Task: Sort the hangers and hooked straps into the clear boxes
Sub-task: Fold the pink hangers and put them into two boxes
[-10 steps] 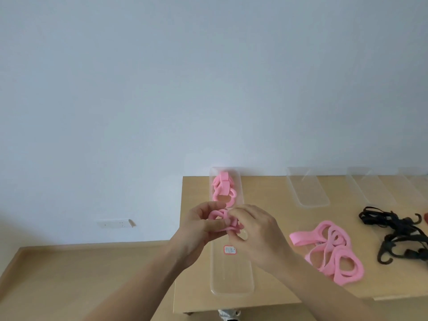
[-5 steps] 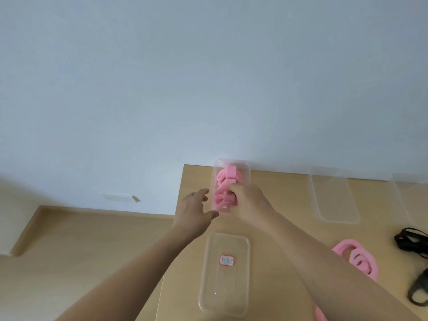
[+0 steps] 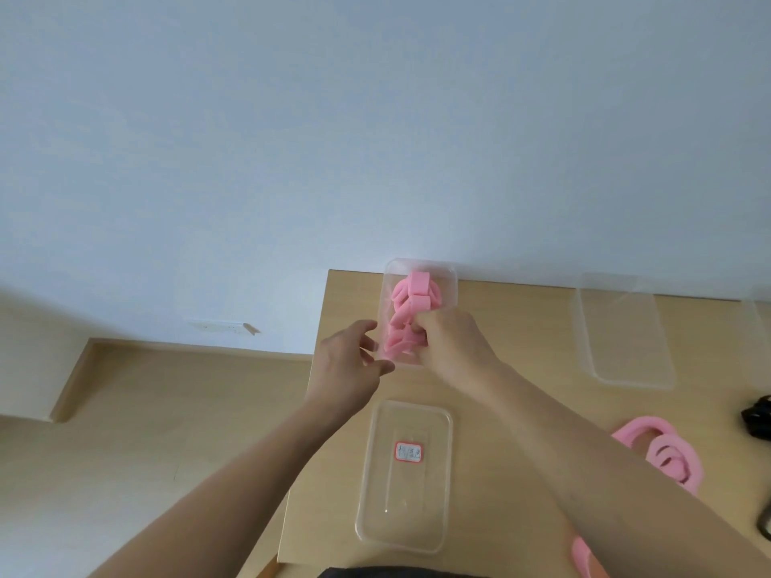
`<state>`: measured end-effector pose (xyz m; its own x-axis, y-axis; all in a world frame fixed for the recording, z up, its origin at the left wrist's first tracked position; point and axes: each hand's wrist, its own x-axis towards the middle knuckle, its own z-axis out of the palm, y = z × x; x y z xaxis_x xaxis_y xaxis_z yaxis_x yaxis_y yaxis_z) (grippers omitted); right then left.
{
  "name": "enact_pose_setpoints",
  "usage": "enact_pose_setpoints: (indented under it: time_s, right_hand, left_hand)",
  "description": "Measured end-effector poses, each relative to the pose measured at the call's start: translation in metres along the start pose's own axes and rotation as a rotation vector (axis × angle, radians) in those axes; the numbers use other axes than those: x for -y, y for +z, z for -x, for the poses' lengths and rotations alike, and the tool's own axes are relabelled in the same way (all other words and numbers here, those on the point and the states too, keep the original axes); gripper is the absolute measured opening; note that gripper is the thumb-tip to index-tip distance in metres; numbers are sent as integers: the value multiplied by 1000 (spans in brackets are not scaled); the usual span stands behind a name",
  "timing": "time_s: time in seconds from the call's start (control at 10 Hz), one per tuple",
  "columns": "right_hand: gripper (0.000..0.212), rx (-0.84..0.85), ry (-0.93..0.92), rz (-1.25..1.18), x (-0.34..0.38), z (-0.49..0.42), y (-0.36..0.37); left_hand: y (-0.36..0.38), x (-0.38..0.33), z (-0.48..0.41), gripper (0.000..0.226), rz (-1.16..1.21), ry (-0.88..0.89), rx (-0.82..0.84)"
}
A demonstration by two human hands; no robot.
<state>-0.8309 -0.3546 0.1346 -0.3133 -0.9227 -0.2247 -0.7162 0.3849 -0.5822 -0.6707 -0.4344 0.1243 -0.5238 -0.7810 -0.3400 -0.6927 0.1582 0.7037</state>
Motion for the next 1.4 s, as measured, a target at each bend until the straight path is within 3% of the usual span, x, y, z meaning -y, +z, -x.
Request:
enact_pose_setpoints:
  time_s: [0.2, 0.3, 0.4, 0.6, 1.0, 1.1, 1.3, 1.4]
  right_hand:
    - [15, -141, 10, 115, 1, 5, 13]
    - [14, -16, 38, 188, 1, 4, 5]
    - [9, -28, -8, 39, 5, 18, -1]
    - [30, -252, -22, -56, 17, 71, -1]
    - [45, -259, 390, 32, -29, 244, 22]
    - [19, -304, 461, 21, -59, 280, 18]
    - [11, -367, 671, 177, -140, 310, -6]
    - [27, -335, 750, 158, -175, 311, -13]
  left_hand:
    - [0, 1, 1, 66, -68, 54, 2]
    - [-3, 2, 8, 66, -140, 104, -12]
    - [-9, 2, 21, 64, -178, 164, -33]
    - [-23, -1, 54, 60, -216, 296, -46]
    - [47, -21, 123, 53, -316, 584, 180]
    - [72, -29, 136, 52, -350, 626, 237]
    - [129, -60, 156, 49, -372, 611, 256]
    - [161, -80, 170, 49, -379, 575, 260]
